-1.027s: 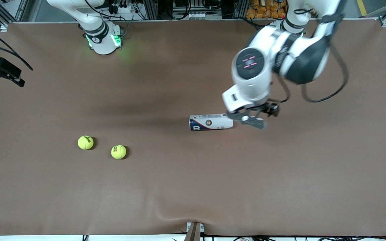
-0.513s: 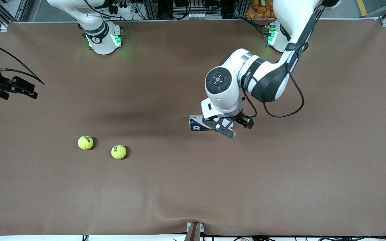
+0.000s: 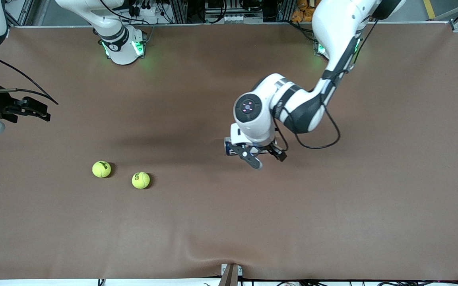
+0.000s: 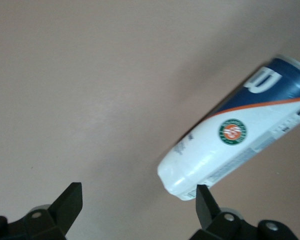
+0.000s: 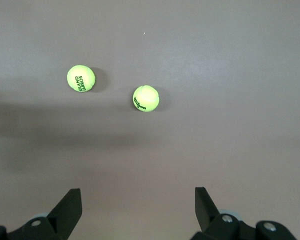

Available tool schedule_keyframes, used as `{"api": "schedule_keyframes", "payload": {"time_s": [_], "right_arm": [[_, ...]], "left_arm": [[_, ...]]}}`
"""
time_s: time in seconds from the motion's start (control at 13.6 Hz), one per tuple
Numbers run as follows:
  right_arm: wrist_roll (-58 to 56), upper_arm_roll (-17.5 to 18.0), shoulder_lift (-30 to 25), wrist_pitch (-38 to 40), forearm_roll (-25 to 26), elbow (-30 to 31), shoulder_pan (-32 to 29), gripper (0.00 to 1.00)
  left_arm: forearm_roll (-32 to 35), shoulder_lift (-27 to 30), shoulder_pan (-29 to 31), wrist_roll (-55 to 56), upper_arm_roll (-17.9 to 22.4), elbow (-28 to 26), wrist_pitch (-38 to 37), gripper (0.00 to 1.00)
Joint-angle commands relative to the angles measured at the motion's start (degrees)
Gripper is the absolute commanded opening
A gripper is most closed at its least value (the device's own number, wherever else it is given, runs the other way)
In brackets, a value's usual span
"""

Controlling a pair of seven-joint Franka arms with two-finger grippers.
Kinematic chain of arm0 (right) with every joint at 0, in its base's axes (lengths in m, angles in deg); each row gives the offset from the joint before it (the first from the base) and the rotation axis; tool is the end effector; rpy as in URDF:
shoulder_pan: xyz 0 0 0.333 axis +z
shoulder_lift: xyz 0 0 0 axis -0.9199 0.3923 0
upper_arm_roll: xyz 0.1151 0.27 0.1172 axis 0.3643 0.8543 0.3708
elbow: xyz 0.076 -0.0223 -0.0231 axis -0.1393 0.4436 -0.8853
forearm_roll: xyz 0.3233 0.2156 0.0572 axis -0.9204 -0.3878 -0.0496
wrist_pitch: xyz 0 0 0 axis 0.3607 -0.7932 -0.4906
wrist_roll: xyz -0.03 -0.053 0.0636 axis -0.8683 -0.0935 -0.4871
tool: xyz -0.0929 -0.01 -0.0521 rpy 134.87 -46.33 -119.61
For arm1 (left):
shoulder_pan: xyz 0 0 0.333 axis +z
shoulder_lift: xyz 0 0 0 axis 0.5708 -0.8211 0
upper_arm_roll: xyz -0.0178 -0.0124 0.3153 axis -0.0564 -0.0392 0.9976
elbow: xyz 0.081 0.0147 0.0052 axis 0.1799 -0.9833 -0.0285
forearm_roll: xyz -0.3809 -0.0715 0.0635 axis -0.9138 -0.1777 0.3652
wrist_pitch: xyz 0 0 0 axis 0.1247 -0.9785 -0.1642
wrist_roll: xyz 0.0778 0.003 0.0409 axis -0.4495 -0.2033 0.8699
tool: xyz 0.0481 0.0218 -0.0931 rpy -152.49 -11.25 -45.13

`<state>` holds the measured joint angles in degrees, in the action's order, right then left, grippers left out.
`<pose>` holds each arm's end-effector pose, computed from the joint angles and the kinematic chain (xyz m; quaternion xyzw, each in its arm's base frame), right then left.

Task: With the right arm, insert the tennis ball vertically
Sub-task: 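Reach the left gripper to the white tennis ball can and grasp it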

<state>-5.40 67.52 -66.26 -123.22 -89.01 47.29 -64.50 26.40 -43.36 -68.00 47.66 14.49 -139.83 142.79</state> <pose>0.5647 -0.0223 0.5756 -0.9992 -0.0239 0.0303 0.0080 0.5567 -0.4490 0.3259 -0.9096 0.3938 0.0542 0.1209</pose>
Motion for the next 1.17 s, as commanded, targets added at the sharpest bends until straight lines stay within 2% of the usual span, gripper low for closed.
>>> {"api": "schedule_keyframes", "payload": {"time_s": [0.0, 0.15, 0.44, 0.66, 1.1], "right_arm": [[-0.86, 0.07, 0.48, 0.56, 0.42, -0.80, -0.38, 1.00], [-1.38, 0.15, 0.48, 0.56, 0.33, -0.89, -0.47, 1.00], [-0.77, -0.02, 0.40, 0.56, 0.86, -1.15, -0.73, 1.00], [-1.74, -0.29, 0.83, 0.64, -0.02, -0.80, -2.23, 1.00], [-1.29, -0.29, 5.31, -0.50, 0.77, -1.06, -2.49, 1.00]], "left_arm": [[2.22, 0.14, -0.99, -7.32, 0.33, 0.76, -0.88, 1.00], [2.14, 0.23, -1.08, -12.78, -0.01, 0.31, -0.97, 1.00], [2.57, -0.30, -3.01, -16.93, -0.11, -1.70, -3.17, 1.00], [6.43, -1.44, -5.12, -18.59, -0.11, -2.32, -2.73, 1.00], [6.62, -3.64, -5.47, -23.52, -0.28, -3.91, -2.20, 1.00]]}}
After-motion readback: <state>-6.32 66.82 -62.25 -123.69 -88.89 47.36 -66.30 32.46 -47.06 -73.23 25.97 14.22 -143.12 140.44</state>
